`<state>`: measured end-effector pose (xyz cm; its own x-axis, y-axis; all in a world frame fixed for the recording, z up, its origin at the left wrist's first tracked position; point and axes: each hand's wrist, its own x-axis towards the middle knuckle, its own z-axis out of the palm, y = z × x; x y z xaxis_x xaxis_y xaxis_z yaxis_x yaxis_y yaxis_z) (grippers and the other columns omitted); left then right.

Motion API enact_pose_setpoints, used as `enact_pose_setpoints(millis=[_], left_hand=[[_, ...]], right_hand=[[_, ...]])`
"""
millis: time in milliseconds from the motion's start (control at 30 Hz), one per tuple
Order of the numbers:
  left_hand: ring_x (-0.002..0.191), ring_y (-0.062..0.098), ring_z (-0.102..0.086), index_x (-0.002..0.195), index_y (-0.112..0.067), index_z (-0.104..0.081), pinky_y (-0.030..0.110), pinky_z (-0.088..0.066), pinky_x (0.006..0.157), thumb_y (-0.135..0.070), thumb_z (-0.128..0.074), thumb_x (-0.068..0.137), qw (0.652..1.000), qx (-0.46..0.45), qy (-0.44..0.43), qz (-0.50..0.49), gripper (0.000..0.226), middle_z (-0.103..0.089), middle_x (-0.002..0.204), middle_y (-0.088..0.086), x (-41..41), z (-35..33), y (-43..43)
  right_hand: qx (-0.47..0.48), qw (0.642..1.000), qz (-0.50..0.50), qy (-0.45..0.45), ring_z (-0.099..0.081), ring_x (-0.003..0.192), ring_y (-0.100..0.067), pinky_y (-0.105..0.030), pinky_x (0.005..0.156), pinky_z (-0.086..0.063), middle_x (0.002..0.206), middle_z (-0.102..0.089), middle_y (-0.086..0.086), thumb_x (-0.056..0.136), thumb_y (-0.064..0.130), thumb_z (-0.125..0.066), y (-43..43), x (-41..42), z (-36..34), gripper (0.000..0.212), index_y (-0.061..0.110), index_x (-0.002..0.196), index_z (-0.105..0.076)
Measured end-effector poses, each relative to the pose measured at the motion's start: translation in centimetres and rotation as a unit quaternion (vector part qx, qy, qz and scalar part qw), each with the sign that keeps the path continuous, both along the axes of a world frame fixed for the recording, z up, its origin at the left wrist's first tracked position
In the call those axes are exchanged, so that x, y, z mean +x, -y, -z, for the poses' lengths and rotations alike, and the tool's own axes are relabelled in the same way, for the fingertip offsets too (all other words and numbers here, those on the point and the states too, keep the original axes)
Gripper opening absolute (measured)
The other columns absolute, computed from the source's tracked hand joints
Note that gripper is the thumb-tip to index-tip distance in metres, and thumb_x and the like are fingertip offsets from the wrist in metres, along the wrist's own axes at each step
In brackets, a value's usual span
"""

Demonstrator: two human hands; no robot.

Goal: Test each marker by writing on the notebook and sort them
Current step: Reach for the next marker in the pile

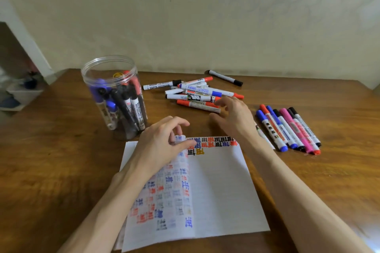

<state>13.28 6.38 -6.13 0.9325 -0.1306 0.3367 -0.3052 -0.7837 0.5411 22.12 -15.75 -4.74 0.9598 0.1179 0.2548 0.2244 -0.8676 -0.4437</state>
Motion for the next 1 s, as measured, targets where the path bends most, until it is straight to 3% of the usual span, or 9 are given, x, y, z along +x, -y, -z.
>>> enact_pose_setpoints(millis=[167, 267, 367, 433, 500, 634, 800, 900, 1000], left_hand=[[0.074, 0.003, -0.060, 0.128, -0.036, -0.062, 0.028, -0.060, 0.070, -0.058, -0.081, 0.074, 1.000, 0.006, -0.018, -0.009, 0.061, -0.058, 0.099, -0.020, 0.1, -0.2, -0.2], [0.079, 0.003, -0.059, 0.132, -0.035, -0.060, 0.025, -0.060, 0.069, -0.054, -0.082, 0.075, 1.000, 0.000, -0.011, -0.013, 0.064, -0.058, 0.105, -0.017, 0.1, 0.0, 0.0], [0.102, 0.001, -0.055, 0.137, -0.037, -0.057, 0.018, -0.050, 0.079, -0.048, -0.082, 0.080, 0.999, -0.007, 0.028, -0.022, 0.063, -0.051, 0.128, -0.013, 0.4, 0.3, 0.0], [0.124, 0.001, -0.043, 0.138, -0.036, -0.059, 0.016, -0.038, 0.090, -0.039, -0.081, 0.084, 0.997, -0.006, 0.068, -0.020, 0.058, -0.044, 0.140, -0.012, 0.4, 0.2, -0.1], [0.129, 0.004, -0.040, 0.138, -0.033, -0.061, 0.013, -0.033, 0.091, -0.035, -0.078, 0.088, 0.997, -0.002, 0.081, -0.019, 0.053, -0.046, 0.141, -0.009, 0.4, -0.1, -0.2], [0.111, 0.006, -0.053, 0.132, -0.029, -0.067, 0.022, -0.051, 0.082, -0.050, -0.059, 0.089, 0.999, -0.008, 0.047, 0.005, 0.048, -0.065, 0.121, -0.011, 0.0, -0.3, 0.2], [0.106, 0.001, -0.057, 0.122, -0.026, -0.071, 0.019, -0.055, 0.081, -0.055, -0.049, 0.088, 0.998, -0.006, 0.043, 0.037, 0.050, -0.063, 0.108, -0.020, -0.5, -0.6, 1.0], [0.103, 0.005, -0.063, 0.119, -0.024, -0.070, 0.029, -0.060, 0.081, -0.056, -0.047, 0.090, 0.997, -0.023, 0.037, 0.071, 0.049, -0.061, 0.107, -0.022, -1.0, -0.9, 1.4], [0.091, 0.004, -0.067, 0.119, -0.024, -0.064, 0.025, -0.060, 0.074, -0.054, -0.049, 0.092, 0.995, -0.020, 0.018, 0.100, 0.042, -0.066, 0.106, -0.018, -1.5, -1.0, 2.0]], right_hand=[[0.012, 1.000, -0.012, 0.010, -0.061, 0.103, -0.017, -0.033, 0.083, -0.050, 0.106, -0.067, 0.006, 0.093, 0.036, -0.078, 0.3, 0.8, 1.6, 0.026, 0.025, 0.117, -0.074], [0.015, 0.999, -0.041, -0.013, -0.058, 0.099, -0.011, -0.026, 0.077, -0.044, 0.105, -0.065, 0.009, 0.097, 0.034, -0.074, 0.9, 0.4, 1.6, 0.021, 0.027, 0.116, -0.075], [0.086, 0.991, -0.084, -0.051, -0.065, 0.097, -0.009, -0.019, 0.075, -0.052, 0.107, -0.068, 0.010, 0.100, 0.030, -0.071, 2.2, -0.9, 1.0, 0.017, 0.028, 0.116, -0.072], [0.116, 0.984, -0.115, -0.071, -0.069, 0.098, -0.008, -0.024, 0.075, -0.060, 0.107, -0.071, 0.011, 0.100, 0.029, -0.070, 3.2, -2.2, 0.5, 0.015, 0.028, 0.115, -0.071], [0.147, 0.976, -0.137, -0.089, -0.073, 0.096, -0.007, -0.026, 0.073, -0.063, 0.103, -0.074, 0.013, 0.100, 0.028, -0.070, 4.1, -3.7, -0.2, 0.012, 0.029, 0.112, -0.071], [0.274, 0.944, -0.134, -0.125, -0.077, 0.096, -0.009, -0.032, 0.079, -0.065, 0.100, -0.080, 0.006, 0.097, 0.030, -0.071, 5.1, -6.6, -1.4, 0.016, 0.020, 0.109, -0.071], [0.435, 0.884, -0.077, -0.154, -0.074, 0.093, -0.019, -0.044, 0.091, -0.058, 0.092, -0.077, -0.003, 0.091, 0.042, -0.073, 4.1, -8.3, -1.3, 0.031, 0.015, 0.106, -0.076], [0.491, 0.847, -0.068, -0.191, -0.065, 0.082, -0.017, -0.041, 0.083, -0.051, 0.085, -0.075, -0.004, 0.086, 0.049, -0.075, 2.5, -8.9, -0.6, 0.038, 0.014, 0.100, -0.079], [0.469, 0.865, -0.087, -0.155, -0.064, 0.073, -0.019, -0.036, 0.071, -0.050, 0.082, -0.075, -0.011, 0.092, 0.043, -0.076, 0.8, -9.3, 0.0, 0.035, 0.009, 0.097, -0.079]])
